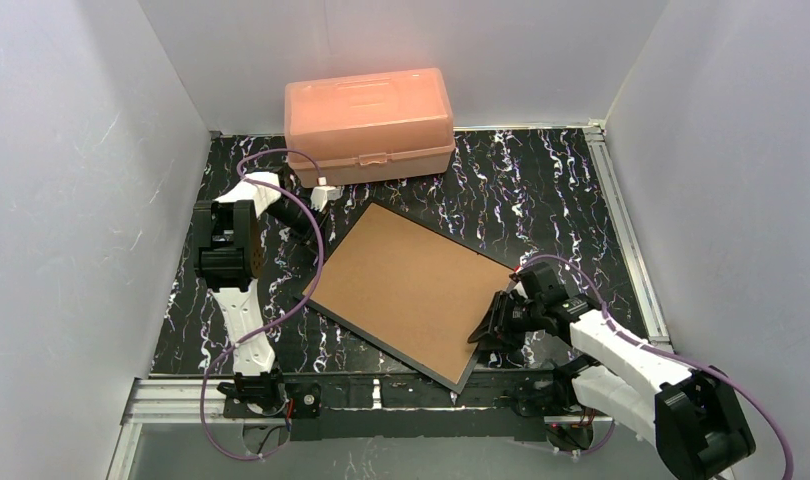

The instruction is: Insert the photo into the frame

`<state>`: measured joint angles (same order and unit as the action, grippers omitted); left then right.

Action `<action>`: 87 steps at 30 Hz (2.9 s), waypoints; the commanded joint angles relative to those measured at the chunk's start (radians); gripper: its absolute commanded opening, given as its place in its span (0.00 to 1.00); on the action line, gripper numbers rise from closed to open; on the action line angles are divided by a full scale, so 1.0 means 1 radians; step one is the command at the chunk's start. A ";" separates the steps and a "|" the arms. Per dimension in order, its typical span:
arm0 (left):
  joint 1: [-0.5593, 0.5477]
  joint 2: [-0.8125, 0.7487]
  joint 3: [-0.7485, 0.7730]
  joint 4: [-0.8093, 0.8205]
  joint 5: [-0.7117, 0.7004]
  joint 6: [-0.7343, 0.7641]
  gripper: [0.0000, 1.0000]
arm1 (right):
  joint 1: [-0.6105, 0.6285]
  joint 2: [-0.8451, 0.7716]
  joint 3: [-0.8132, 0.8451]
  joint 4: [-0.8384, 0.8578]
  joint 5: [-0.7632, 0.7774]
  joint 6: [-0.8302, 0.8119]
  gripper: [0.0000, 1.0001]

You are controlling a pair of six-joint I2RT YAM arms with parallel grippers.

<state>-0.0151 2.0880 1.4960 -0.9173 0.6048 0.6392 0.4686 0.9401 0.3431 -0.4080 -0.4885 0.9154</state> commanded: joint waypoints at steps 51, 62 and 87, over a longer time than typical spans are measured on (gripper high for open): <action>-0.006 0.002 -0.085 0.010 -0.075 0.037 0.01 | 0.111 -0.055 -0.052 -0.026 0.036 0.091 0.45; -0.006 0.005 -0.092 0.009 -0.068 0.045 0.00 | 0.112 -0.033 -0.075 0.016 0.061 0.107 0.44; -0.006 0.014 -0.089 -0.005 -0.060 0.057 0.00 | 0.113 0.081 -0.096 0.130 0.093 0.093 0.40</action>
<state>-0.0086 2.0735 1.4567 -0.9043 0.6312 0.6472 0.5774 1.0012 0.2806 -0.2859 -0.5266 1.0389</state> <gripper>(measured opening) 0.138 0.402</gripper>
